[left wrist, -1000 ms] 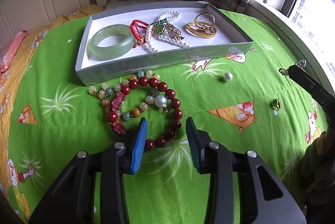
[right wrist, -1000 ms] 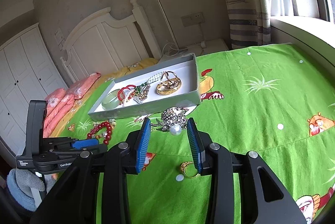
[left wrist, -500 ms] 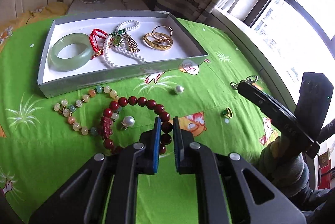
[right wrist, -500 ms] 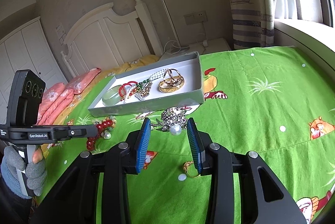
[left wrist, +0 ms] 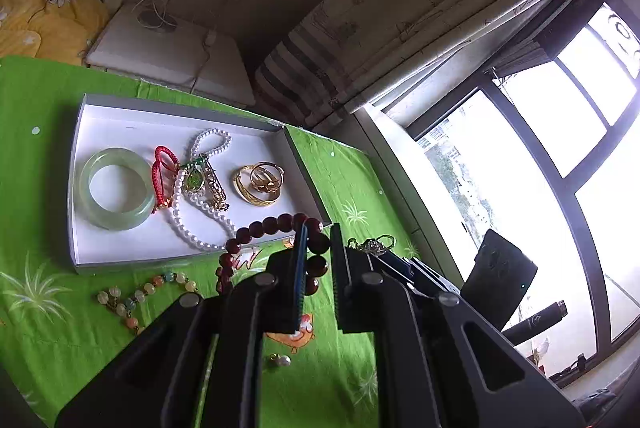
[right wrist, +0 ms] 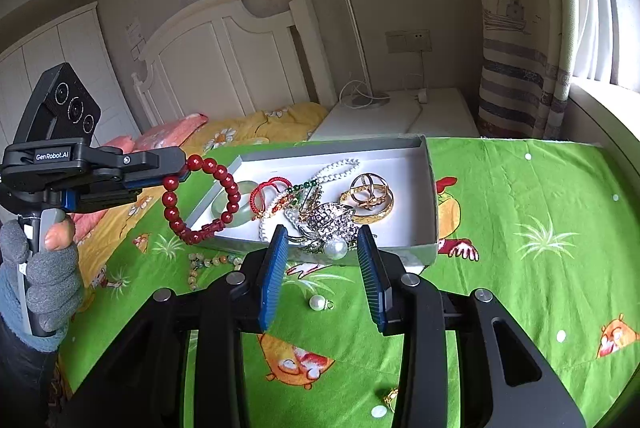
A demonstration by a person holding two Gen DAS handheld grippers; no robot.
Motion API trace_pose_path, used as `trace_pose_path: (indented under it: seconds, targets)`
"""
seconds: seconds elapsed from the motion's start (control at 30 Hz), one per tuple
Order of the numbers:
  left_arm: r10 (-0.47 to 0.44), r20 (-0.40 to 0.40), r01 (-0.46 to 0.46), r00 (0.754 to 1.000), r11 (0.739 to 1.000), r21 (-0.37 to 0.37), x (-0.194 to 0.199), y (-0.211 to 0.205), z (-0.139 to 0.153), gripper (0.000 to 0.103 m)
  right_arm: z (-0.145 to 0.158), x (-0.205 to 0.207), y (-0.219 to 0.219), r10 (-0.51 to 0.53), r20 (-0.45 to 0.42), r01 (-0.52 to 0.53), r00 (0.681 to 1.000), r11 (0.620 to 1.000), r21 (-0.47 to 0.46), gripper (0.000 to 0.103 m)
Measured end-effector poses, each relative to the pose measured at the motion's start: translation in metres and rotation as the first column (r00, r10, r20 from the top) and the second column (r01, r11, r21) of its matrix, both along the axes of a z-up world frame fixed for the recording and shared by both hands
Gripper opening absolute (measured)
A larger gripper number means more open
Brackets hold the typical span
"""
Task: Organize jewelry
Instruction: 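Carry the red bracelet and brooch into the box and open both tools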
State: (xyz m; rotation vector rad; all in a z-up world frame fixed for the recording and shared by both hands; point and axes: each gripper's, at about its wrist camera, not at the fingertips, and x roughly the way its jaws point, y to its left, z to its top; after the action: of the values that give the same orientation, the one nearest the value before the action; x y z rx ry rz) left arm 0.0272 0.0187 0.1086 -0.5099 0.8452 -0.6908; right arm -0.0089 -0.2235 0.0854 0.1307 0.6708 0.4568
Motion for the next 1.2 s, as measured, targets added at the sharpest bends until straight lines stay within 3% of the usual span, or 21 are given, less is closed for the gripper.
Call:
trace_pose_path:
  seconds: [0.23,0.33,0.43,0.57,0.6,0.63,0.67,0.73,0.83,1.03,1.2]
  targets:
    - [0.080,-0.009,-0.080,0.997,0.997,0.004,0.056,0.015,0.011,0.011,-0.012,0.052,0.016,-0.007,-0.098,-0.002,0.995,0.996,-0.091,0.036]
    - [0.114,-0.029,-0.114,0.993,0.993,0.011,0.077,0.020,0.005,0.011,-0.020,0.067,0.024,-0.009,-0.127,-0.009,0.992,0.990,-0.144,0.036]
    - [0.145,-0.034,-0.142,0.989,0.988,0.067,0.094,0.017,-0.001,0.011,-0.033,0.082,0.030,-0.032,-0.177,-0.005,0.984,0.979,-0.204,0.036]
    - [0.165,-0.066,-0.158,0.984,0.982,0.100,0.115,0.005,-0.021,0.011,-0.049,0.094,0.036,-0.038,-0.246,-0.017,0.968,0.976,-0.216,0.038]
    - [0.162,-0.078,-0.154,0.984,0.983,0.097,0.120,0.000,-0.028,0.011,-0.051,0.093,0.036,-0.038,-0.249,-0.015,0.968,0.979,-0.205,0.048]
    - [0.161,-0.086,-0.153,0.983,0.984,0.093,0.123,-0.004,-0.033,0.011,-0.051,0.091,0.034,-0.038,-0.247,-0.010,0.968,0.982,-0.189,0.064]
    - [0.169,-0.091,-0.161,0.981,0.983,0.091,0.124,-0.007,-0.038,0.012,-0.051,0.088,0.031,-0.036,-0.240,-0.006,0.970,0.985,-0.170,0.071]
    - [0.175,-0.099,-0.166,0.980,0.982,0.090,0.123,-0.011,-0.044,0.031,-0.048,0.080,0.025,-0.026,-0.217,-0.006,0.976,0.989,-0.146,0.073]
    - [0.199,-0.061,-0.188,0.978,0.970,0.152,0.114,-0.012,-0.047,0.055,-0.040,0.069,0.012,-0.008,-0.179,-0.012,0.984,0.994,-0.111,0.073]
    - [0.227,0.006,-0.222,0.974,0.945,0.238,0.081,0.006,-0.043,0.075,-0.024,0.051,-0.032,-0.050,-0.124,0.046,0.991,0.998,-0.036,0.073]
    - [0.265,0.086,-0.279,0.960,0.914,0.296,0.042,0.029,-0.035,0.093,-0.027,0.041,-0.077,-0.136,-0.129,0.138,0.982,0.990,0.005,0.073]
